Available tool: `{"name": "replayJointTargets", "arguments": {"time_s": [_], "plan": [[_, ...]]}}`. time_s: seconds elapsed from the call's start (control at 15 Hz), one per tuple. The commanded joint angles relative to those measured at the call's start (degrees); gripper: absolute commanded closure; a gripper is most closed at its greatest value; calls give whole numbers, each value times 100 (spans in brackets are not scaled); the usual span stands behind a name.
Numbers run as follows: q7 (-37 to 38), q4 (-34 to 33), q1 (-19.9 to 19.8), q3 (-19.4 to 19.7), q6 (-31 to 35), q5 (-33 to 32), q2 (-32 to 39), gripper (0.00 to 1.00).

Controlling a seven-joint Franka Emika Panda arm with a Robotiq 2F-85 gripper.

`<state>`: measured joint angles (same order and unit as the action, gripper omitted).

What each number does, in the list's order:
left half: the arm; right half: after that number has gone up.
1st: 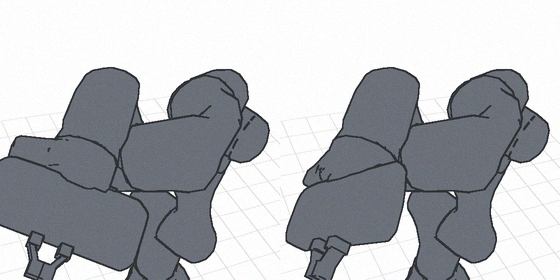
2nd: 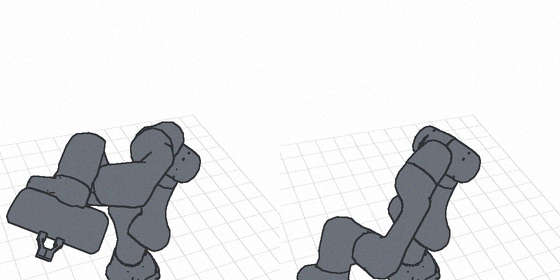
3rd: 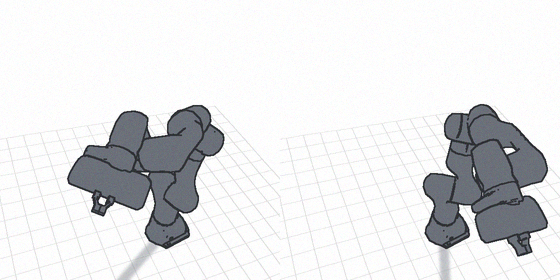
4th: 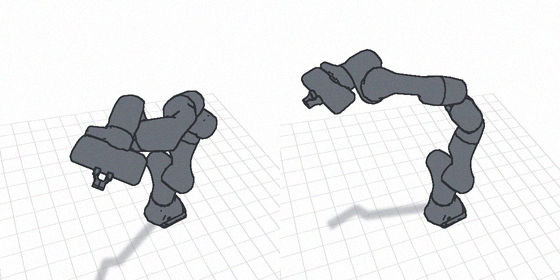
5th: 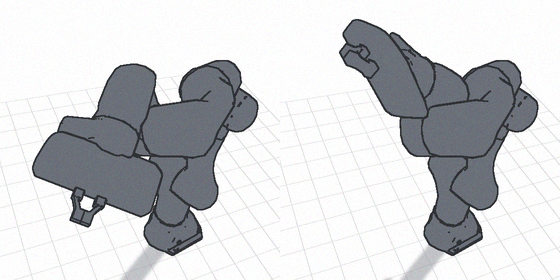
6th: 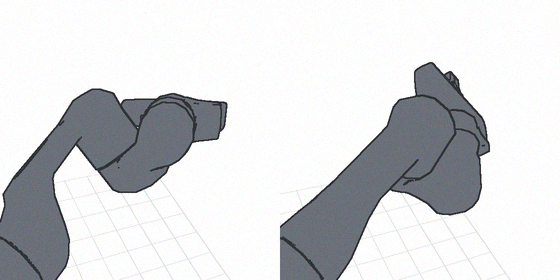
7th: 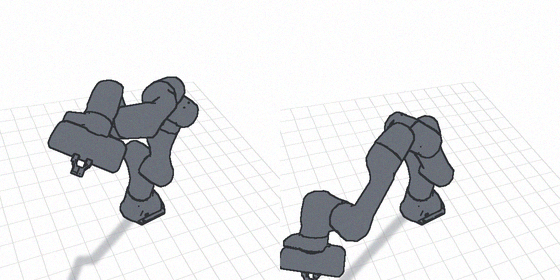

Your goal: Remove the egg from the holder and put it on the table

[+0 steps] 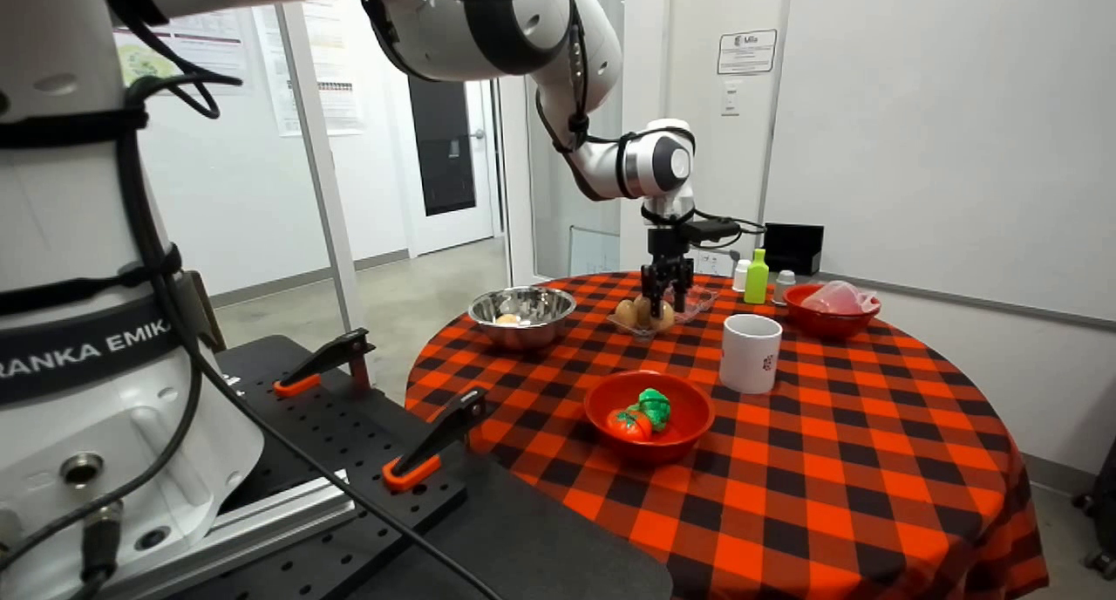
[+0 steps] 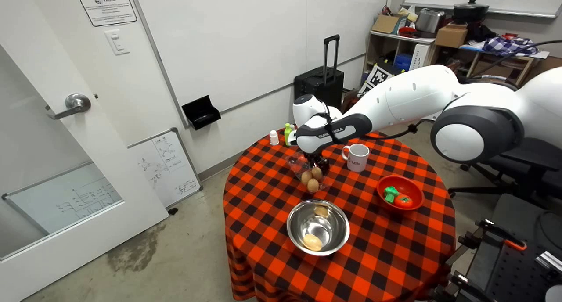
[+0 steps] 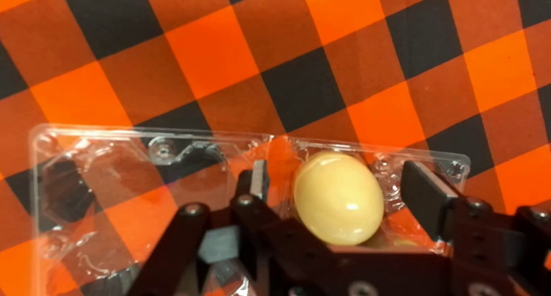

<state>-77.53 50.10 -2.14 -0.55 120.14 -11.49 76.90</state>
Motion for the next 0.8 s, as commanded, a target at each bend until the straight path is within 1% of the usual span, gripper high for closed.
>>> {"name": "replayJointTargets", "arguments": {"time_s": [0.0, 0.33, 0.47, 0.6, 0.67, 0.73], "plan": [[79, -349, 40, 4, -243, 21, 165, 22], [57, -382, 24, -35, -288, 58, 177, 34], [48, -401, 23, -53, -319, 73, 180, 28], [47, -442, 22, -70, -376, 87, 190, 30], [40, -459, 17, -85, -402, 99, 194, 55], [36, -476, 12, -99, -431, 113, 199, 55]]}}
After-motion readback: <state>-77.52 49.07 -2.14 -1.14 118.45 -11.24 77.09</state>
